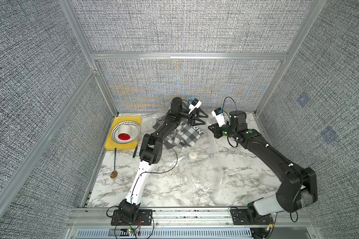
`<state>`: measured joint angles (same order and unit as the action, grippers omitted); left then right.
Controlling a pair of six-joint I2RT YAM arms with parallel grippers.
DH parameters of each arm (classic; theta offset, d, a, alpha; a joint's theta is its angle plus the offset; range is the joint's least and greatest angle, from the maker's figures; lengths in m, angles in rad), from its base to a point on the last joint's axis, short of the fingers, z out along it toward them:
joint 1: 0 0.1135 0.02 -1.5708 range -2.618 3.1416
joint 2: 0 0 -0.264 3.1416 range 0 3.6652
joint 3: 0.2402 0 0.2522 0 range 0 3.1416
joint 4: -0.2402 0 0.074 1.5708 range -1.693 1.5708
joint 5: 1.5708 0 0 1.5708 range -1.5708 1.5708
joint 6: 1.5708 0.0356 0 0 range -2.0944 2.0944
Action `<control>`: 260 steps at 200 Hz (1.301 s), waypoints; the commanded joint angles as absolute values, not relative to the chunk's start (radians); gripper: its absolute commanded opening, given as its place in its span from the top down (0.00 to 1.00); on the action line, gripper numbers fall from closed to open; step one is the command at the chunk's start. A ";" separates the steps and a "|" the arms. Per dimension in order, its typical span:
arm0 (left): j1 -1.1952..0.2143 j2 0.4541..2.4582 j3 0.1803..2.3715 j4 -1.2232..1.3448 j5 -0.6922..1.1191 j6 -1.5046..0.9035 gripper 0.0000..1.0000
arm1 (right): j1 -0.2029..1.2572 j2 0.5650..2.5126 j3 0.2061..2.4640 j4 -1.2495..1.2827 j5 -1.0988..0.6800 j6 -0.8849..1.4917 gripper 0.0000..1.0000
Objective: Place the folded shirt into the vacuum bag
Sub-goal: Close the vacuum bag at the center of the board.
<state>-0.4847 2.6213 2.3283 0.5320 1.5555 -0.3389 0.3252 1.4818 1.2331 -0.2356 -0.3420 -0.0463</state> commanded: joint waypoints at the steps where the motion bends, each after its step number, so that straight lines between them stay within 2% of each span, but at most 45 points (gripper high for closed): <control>1: -0.488 2.597 2.310 0.575 1.675 -0.335 0.32 | 0.323 1.487 1.247 -0.238 -0.327 -0.053 1.00; 38: -0.493 2.595 2.307 0.578 1.675 -0.341 0.37 | 0.323 1.500 1.252 -0.238 -0.330 -0.053 1.00; 65: -0.495 2.598 2.307 0.578 1.675 -0.342 0.50 | 0.322 1.503 1.252 -0.233 -0.328 -0.052 1.00; 112: -0.499 2.597 2.303 0.580 1.675 -0.343 0.51 | 0.322 1.511 1.262 -0.233 -0.326 -0.052 1.00; 151: -0.500 2.601 2.310 0.580 1.674 -0.348 0.84 | 0.318 1.514 1.264 -0.233 -0.325 -0.050 1.00; 172: -0.502 2.601 2.309 0.581 1.674 -0.348 0.88 | 0.319 1.519 1.267 -0.233 -0.327 -0.050 1.00; 184: -0.504 2.602 2.309 0.583 1.674 -0.350 1.00 | 0.317 1.520 1.267 -0.229 -0.327 -0.051 1.00; 260: -0.495 2.628 2.380 0.567 1.621 -0.329 1.00 | 0.317 1.488 1.192 -0.178 -0.366 -0.003 1.00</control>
<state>-0.4973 2.6141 2.3306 0.5728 1.5768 -0.3508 0.3141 1.5051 1.2350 -0.2146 -0.3206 -0.0380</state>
